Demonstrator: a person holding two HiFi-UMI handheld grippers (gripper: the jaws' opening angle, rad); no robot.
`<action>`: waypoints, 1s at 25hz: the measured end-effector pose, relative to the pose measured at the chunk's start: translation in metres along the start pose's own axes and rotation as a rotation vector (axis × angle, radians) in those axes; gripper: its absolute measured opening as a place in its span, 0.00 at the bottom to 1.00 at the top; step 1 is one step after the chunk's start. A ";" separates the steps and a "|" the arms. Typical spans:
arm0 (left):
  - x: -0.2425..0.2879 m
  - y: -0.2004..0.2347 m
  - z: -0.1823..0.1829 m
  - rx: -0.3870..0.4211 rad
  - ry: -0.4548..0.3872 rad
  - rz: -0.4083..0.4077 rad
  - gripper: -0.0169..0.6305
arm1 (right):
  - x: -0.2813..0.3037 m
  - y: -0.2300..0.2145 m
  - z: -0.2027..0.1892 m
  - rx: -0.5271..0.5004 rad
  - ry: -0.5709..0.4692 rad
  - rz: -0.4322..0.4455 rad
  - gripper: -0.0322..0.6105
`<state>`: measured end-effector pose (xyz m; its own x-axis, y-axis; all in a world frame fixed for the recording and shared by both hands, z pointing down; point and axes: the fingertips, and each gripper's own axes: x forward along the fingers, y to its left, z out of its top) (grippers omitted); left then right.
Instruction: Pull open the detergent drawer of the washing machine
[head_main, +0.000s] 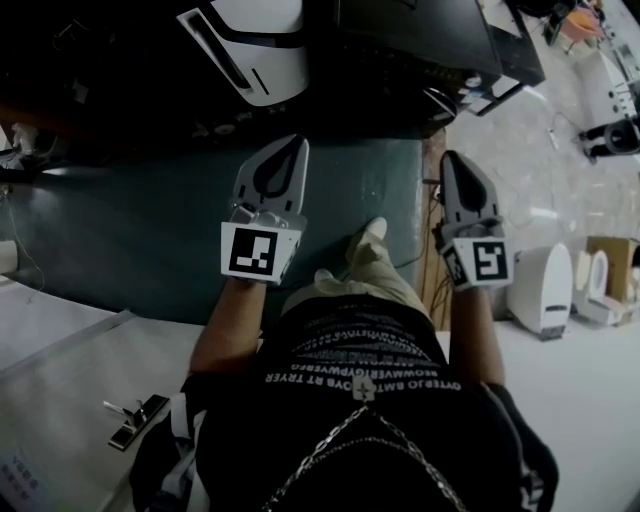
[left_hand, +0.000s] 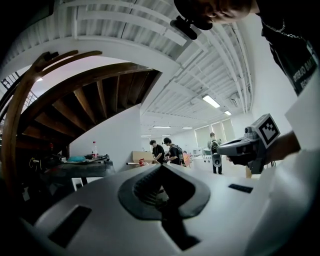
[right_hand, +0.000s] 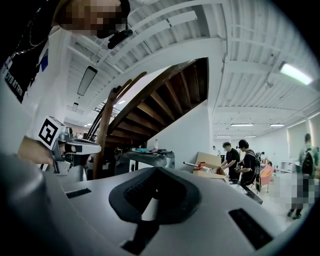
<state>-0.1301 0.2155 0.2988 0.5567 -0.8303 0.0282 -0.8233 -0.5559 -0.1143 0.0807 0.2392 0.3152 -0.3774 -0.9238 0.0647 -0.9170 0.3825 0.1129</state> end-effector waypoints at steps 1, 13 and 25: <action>0.010 -0.001 -0.002 -0.002 0.011 -0.004 0.03 | 0.006 -0.007 -0.003 0.003 0.008 0.000 0.05; 0.127 0.008 0.005 0.029 0.064 -0.023 0.03 | 0.080 -0.084 -0.018 0.045 0.025 0.028 0.05; 0.207 0.010 0.012 0.018 0.085 0.017 0.03 | 0.138 -0.145 -0.010 0.055 0.032 0.106 0.05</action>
<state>-0.0214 0.0383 0.2915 0.5304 -0.8405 0.1105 -0.8302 -0.5414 -0.1330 0.1634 0.0565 0.3179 -0.4694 -0.8767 0.1048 -0.8780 0.4760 0.0493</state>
